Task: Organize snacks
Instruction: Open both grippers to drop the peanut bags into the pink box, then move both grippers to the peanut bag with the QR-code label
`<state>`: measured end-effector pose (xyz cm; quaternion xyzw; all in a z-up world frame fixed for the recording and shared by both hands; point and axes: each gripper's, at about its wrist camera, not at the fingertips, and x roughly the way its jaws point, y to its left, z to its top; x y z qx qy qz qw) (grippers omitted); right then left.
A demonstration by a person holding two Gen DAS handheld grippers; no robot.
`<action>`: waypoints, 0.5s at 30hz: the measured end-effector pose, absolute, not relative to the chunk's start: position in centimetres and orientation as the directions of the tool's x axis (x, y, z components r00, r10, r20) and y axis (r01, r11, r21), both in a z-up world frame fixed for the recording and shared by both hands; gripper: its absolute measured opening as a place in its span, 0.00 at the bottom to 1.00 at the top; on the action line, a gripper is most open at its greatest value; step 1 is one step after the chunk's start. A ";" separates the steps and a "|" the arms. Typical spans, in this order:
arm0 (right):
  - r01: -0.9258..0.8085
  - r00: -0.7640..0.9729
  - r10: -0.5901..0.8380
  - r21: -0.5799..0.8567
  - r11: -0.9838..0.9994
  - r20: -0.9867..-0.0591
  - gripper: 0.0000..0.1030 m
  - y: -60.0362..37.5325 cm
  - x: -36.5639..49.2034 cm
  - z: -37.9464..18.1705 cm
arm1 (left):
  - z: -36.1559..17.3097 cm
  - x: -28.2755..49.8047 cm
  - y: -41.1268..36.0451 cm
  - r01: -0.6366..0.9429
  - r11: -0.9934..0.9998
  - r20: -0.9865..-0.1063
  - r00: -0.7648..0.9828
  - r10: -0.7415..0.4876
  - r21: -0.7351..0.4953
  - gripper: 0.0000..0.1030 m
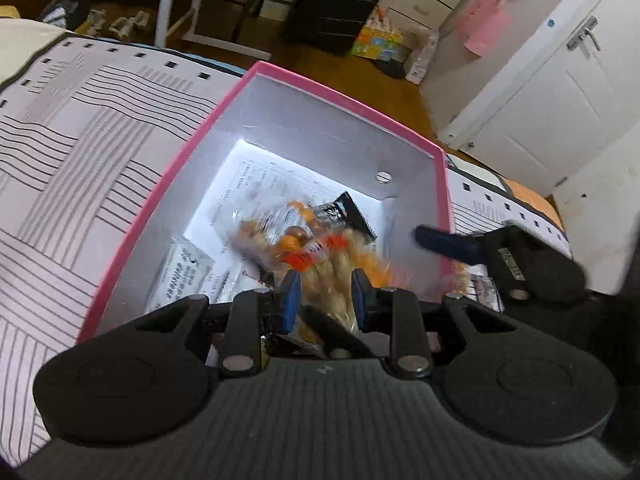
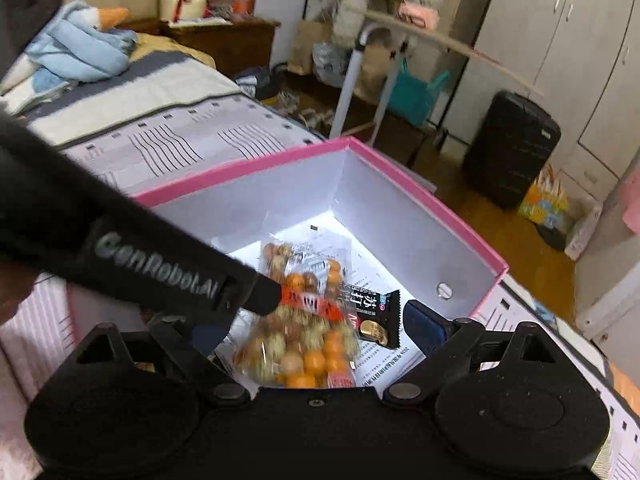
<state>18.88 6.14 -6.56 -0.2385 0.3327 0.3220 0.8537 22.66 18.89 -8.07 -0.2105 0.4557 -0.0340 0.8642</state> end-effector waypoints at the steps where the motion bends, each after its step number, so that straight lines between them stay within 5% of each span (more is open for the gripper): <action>1: -0.710 0.568 0.398 -0.185 0.680 -0.720 0.92 5.3 18.4 -5.8 | -7.8 22.4 18.8 -0.134 0.911 -0.772 0.588 -0.243 -0.389 0.28; 15: -0.595 0.643 0.514 0.051 0.802 -0.568 0.93 -11.4 15.9 2.6 | 1.4 15.5 13.9 0.017 0.951 -0.701 0.672 -0.239 -0.308 0.33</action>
